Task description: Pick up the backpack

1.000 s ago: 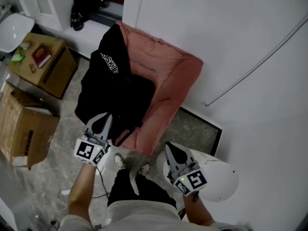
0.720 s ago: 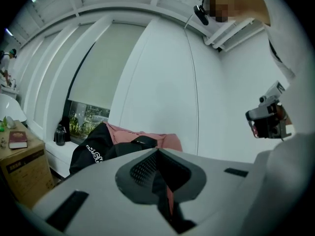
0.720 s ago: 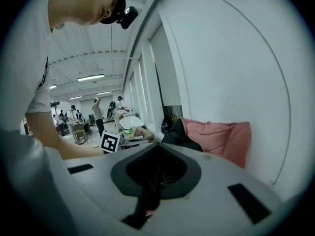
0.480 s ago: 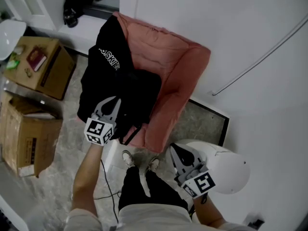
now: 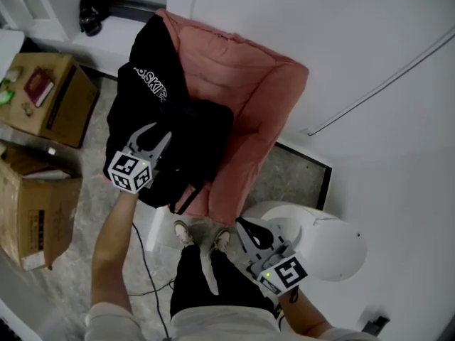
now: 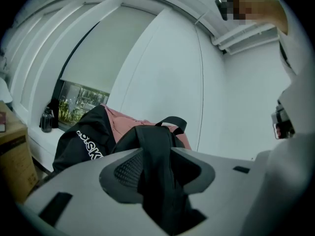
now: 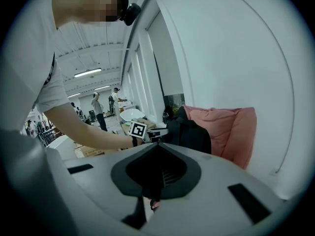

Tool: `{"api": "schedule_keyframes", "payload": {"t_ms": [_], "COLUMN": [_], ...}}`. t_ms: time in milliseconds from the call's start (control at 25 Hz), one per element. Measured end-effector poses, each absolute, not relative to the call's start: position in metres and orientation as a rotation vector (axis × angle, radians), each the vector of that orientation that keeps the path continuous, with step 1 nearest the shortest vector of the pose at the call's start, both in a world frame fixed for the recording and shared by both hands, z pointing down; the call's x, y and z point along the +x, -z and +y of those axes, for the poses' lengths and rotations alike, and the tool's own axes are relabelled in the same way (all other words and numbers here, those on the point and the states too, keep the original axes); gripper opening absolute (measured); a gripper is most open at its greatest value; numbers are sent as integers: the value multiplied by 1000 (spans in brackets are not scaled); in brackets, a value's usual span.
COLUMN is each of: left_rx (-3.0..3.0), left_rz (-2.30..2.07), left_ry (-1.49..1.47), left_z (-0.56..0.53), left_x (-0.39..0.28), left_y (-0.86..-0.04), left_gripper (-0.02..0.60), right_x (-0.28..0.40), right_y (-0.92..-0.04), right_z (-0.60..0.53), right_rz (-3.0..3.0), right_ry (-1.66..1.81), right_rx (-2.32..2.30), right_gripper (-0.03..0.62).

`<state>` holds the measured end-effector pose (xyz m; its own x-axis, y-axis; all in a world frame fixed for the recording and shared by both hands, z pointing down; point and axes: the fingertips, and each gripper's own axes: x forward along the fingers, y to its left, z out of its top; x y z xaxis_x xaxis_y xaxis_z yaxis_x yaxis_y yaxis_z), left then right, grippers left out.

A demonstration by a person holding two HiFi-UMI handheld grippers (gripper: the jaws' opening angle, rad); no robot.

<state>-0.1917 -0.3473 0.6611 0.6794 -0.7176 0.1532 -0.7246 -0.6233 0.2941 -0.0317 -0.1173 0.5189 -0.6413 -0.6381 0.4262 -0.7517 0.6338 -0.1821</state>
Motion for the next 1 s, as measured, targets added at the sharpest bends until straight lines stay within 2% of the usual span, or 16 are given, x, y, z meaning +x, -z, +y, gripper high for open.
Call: {"api": "schedule_keyframes", "payload": {"t_ms": [80, 200, 680, 1000], "left_rx": [2572, 2578, 2563, 2577], "left_rz": [-1075, -1022, -624, -338], "left_ry": [30, 88, 256, 206], "left_z": [-354, -364, -376, -371], "left_x": [-189, -187, -167, -124], "left_y": [-661, -664, -656, -649], "left_gripper": [201, 232, 235, 242], "right_x": [-32, -31, -29, -30], "right_y": [-520, -520, -542, -550], "right_z": [-117, -117, -119, -113], "right_rz": [-2521, -2502, -2460, -2453], "right_ry": [-501, -496, -574, -586], "right_rx": [1111, 1113, 1161, 1166], "right_gripper": [20, 20, 20, 20]}}
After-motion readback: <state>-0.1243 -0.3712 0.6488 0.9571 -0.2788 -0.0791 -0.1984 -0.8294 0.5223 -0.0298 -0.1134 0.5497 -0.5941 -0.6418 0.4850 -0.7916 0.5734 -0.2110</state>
